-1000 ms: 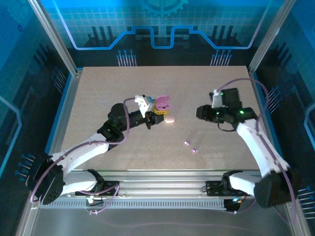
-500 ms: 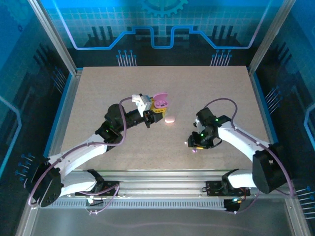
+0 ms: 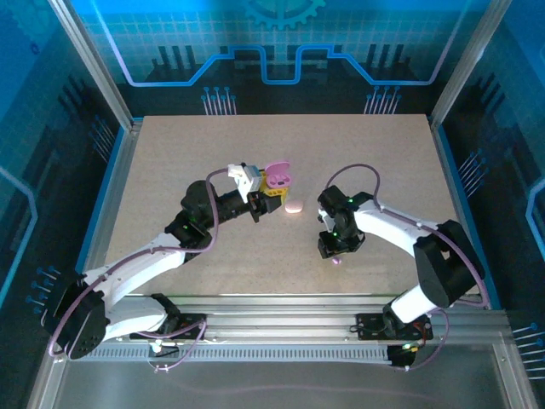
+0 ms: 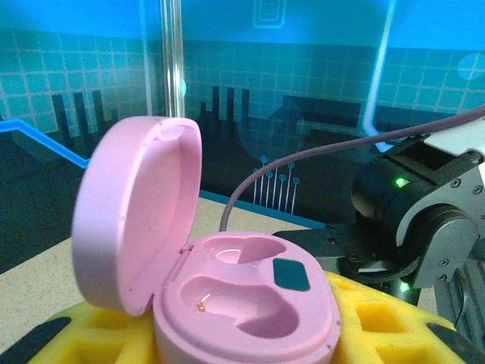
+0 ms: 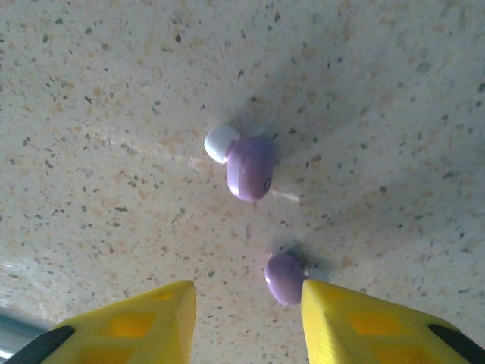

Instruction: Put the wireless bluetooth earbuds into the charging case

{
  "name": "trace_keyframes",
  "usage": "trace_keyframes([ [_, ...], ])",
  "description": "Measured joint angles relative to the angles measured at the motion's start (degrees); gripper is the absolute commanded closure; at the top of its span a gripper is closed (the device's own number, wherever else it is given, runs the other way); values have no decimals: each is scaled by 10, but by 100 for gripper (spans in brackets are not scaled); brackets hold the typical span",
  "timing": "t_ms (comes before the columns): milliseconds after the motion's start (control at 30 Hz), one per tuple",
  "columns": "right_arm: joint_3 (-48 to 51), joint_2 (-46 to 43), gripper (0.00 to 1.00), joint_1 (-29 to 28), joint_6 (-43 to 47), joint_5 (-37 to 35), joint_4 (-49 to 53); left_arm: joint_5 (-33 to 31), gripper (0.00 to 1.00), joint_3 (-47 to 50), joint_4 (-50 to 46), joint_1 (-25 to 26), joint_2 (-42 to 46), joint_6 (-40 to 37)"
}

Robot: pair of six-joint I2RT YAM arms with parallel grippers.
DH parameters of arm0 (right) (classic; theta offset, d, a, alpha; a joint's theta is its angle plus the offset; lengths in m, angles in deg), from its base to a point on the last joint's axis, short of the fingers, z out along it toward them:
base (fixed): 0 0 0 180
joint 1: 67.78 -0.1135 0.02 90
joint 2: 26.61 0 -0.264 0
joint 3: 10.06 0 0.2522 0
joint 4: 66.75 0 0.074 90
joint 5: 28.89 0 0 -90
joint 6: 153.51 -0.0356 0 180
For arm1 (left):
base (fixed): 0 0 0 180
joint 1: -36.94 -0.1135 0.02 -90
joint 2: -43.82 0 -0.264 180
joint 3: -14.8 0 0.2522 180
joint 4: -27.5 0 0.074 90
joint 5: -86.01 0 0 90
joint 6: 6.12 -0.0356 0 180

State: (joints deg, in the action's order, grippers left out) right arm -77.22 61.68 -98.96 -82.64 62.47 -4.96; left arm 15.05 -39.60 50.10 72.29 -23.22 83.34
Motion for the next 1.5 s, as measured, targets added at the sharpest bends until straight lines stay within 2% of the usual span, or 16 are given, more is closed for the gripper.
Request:
trace_keyframes([
  [400, -6, 52, 64, 0, 15, -11, 0, 0, 61, 4, 0, 0, 2, 5],
  [600, -7, 67, 69, -1, 16, -12, 5, 0, 61, 4, 0, 0, 2, 6],
  [667, -7, 67, 73, -1, 16, -12, 8, 0, 60, 4, 0, 0, 2, 6],
  [1000, -7, 76, 70, -1, 13, -19, 21, 0, 61, 4, 0, 0, 2, 6],
  [1500, -7, 69, 79, 0, 3, -19, 23, 0, 60, 4, 0, 0, 2, 7],
])
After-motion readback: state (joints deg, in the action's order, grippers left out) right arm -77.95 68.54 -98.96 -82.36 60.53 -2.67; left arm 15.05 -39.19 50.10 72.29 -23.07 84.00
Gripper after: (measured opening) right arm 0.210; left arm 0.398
